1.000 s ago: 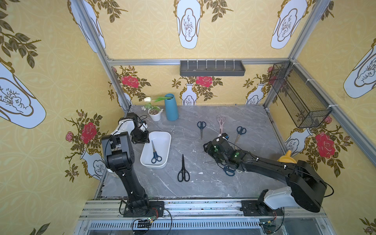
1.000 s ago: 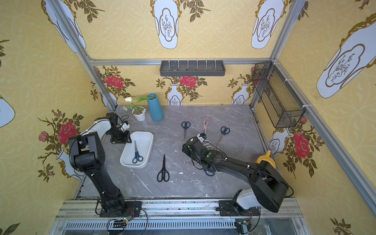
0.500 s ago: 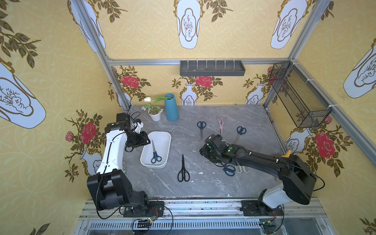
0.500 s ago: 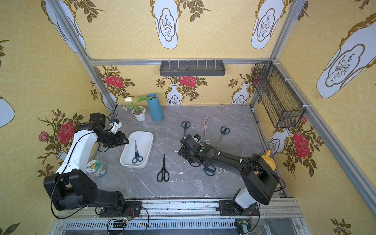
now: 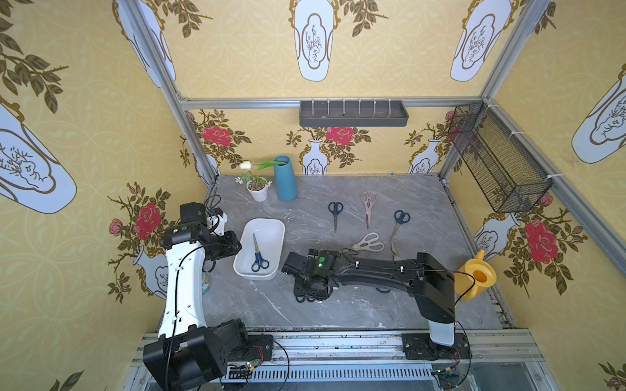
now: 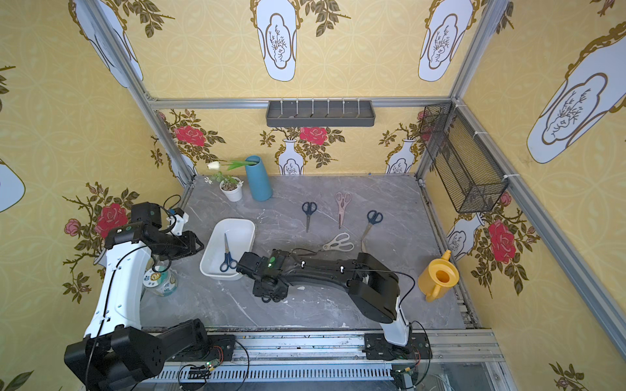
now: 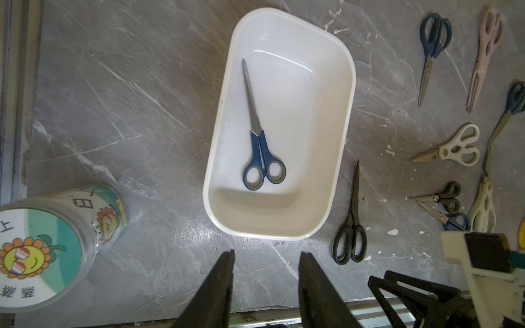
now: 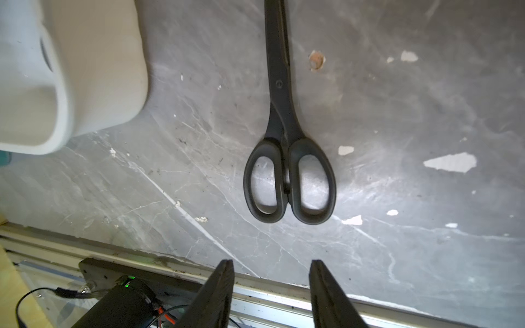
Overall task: Put the scissors into the storage box
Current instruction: Pick up the scissors from the center of the board.
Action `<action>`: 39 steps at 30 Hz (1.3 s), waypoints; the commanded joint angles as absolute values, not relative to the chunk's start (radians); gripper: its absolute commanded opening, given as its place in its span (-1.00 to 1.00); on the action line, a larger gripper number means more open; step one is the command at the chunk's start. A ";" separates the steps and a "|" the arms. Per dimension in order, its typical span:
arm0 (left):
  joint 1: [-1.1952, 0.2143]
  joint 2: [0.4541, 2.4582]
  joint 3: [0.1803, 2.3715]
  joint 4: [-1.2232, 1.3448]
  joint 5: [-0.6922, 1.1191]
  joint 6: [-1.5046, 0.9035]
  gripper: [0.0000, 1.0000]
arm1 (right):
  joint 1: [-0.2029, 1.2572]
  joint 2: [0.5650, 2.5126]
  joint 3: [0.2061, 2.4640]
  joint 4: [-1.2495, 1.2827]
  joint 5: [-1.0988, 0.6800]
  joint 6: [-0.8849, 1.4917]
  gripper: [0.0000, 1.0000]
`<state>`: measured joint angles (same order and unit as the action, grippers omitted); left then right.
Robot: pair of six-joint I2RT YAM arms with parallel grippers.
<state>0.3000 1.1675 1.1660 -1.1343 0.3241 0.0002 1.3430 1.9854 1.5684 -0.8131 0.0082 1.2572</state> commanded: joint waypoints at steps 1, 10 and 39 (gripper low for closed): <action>0.336 1.163 1.172 -1.139 0.352 0.015 -0.14 | 1.375 2.031 1.613 -0.965 0.051 1.356 -0.19; 0.336 1.183 1.172 -1.139 0.374 0.022 -0.14 | 1.309 2.054 1.623 -0.995 0.088 1.347 -0.33; 0.337 1.511 1.069 -0.950 0.294 0.083 -0.37 | 1.243 2.179 1.567 -0.862 -0.079 1.166 -0.66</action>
<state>0.3355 1.5032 1.0744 -0.9638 0.2752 0.1040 1.2400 2.1464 1.5784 -0.8700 -0.0418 1.2007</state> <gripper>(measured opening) 0.315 0.183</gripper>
